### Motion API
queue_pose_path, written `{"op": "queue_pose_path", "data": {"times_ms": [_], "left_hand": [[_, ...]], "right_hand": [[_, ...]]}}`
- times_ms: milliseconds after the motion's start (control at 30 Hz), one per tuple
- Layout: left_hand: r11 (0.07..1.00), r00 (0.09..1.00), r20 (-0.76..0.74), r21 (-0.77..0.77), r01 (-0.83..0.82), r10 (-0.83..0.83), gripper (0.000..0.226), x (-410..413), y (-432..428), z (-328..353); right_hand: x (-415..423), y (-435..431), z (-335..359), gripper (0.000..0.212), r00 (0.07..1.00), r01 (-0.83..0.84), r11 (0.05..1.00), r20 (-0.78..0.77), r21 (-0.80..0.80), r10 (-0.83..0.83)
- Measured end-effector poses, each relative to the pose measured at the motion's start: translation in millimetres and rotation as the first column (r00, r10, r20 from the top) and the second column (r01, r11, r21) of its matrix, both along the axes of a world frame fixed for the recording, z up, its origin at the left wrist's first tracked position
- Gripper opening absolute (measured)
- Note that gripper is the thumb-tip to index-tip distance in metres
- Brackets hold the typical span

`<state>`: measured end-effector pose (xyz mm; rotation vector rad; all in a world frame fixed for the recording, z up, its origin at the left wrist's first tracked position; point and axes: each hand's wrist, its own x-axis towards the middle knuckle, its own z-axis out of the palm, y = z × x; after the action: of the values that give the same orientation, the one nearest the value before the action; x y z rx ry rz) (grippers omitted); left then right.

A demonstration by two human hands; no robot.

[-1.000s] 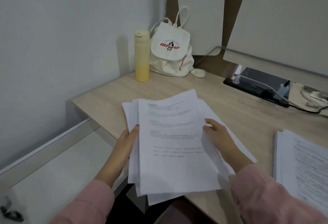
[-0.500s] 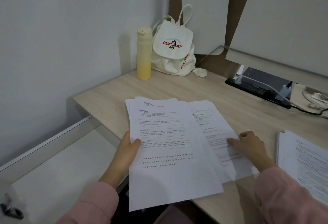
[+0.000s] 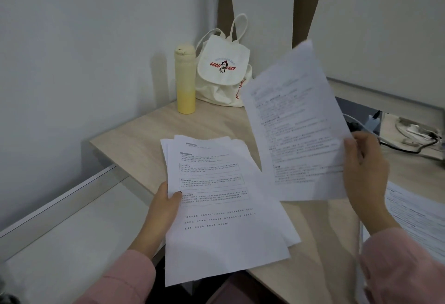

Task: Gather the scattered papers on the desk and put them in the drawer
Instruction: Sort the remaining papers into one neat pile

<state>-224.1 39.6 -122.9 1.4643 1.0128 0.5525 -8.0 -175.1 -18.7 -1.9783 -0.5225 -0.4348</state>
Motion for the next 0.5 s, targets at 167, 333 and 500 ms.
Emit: {"op": "queue_pose_path", "data": {"times_ms": [167,333,500], "left_hand": [[1.000,1.000,-0.006,0.016,-0.005,0.005,0.027,0.2,-1.8,0.5],[1.000,1.000,-0.001,0.008,-0.012,0.012,0.028,-0.2,-2.3,0.4],[1.000,1.000,0.018,-0.008,-0.015,0.015,0.023,0.3,-3.8,1.5]], "right_hand": [[-1.7,4.8,21.9,0.005,0.995,-0.099,0.976,-0.003,0.193,0.102],[-6.3,6.9,34.4,0.007,0.981,-0.112,0.955,-0.120,0.274,0.150],[-9.7,11.1,20.2,0.014,0.903,-0.142,0.977,-0.384,0.158,0.193]]}}
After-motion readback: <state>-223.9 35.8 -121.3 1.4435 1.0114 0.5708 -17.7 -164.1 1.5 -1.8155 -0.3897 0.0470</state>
